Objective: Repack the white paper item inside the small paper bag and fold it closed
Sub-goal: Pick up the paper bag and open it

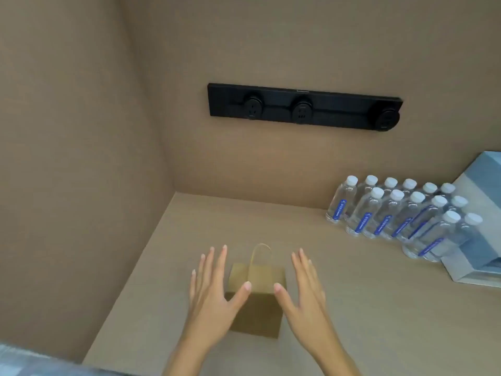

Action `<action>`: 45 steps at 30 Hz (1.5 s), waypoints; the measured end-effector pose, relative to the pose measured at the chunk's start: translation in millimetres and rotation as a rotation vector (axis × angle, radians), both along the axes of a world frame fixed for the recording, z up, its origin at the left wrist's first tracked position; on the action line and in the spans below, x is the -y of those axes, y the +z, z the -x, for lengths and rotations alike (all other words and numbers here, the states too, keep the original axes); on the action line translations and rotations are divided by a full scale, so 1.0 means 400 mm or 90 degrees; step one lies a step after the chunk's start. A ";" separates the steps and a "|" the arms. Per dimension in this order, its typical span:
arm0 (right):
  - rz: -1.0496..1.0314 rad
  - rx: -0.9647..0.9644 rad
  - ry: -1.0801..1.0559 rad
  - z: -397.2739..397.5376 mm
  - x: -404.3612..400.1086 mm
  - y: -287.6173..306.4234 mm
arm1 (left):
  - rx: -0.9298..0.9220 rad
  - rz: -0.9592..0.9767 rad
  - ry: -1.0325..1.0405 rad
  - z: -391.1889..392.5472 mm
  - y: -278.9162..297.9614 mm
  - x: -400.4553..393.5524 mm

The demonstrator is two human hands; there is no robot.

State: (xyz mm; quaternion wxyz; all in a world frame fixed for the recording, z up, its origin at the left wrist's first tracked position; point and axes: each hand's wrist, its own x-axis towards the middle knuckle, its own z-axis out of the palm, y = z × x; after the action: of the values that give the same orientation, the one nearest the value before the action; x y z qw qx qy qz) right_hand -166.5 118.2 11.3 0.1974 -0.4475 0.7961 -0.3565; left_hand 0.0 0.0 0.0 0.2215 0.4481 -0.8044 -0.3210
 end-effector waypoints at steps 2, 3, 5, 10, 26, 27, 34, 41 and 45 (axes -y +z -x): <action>-0.023 0.021 -0.006 -0.006 0.014 -0.010 | 0.005 -0.036 -0.012 0.009 -0.014 -0.002; -0.021 0.055 -0.033 -0.005 0.021 -0.020 | 0.009 -0.071 -0.006 0.013 -0.023 -0.004; 0.000 0.200 -0.135 -0.001 0.045 -0.027 | -0.004 -0.180 0.023 0.024 -0.037 -0.001; -0.010 0.535 -0.222 0.034 0.091 -0.028 | -0.072 -0.286 0.047 0.044 -0.048 0.019; 0.058 0.563 0.061 0.034 0.036 0.024 | -0.011 -0.062 0.164 0.081 -0.020 -0.037; 0.056 0.559 0.068 0.026 0.036 0.020 | -0.047 -0.114 0.152 0.082 -0.020 -0.045; 0.060 0.561 0.104 -0.006 0.036 0.012 | -0.238 -0.475 -0.078 0.049 0.003 -0.057; 0.101 0.618 0.112 -0.011 0.029 -0.003 | -0.326 -0.612 -0.115 0.018 0.013 -0.052; 0.096 0.683 0.173 -0.013 0.014 -0.005 | -0.363 -0.671 -0.155 0.001 0.009 -0.044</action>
State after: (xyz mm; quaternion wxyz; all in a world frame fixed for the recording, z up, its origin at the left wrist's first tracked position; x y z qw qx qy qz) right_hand -161.2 112.5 9.3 0.5865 -0.3151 0.4915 -0.5613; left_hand -0.5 17.6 3.7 0.1383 0.2987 -0.4921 -0.8059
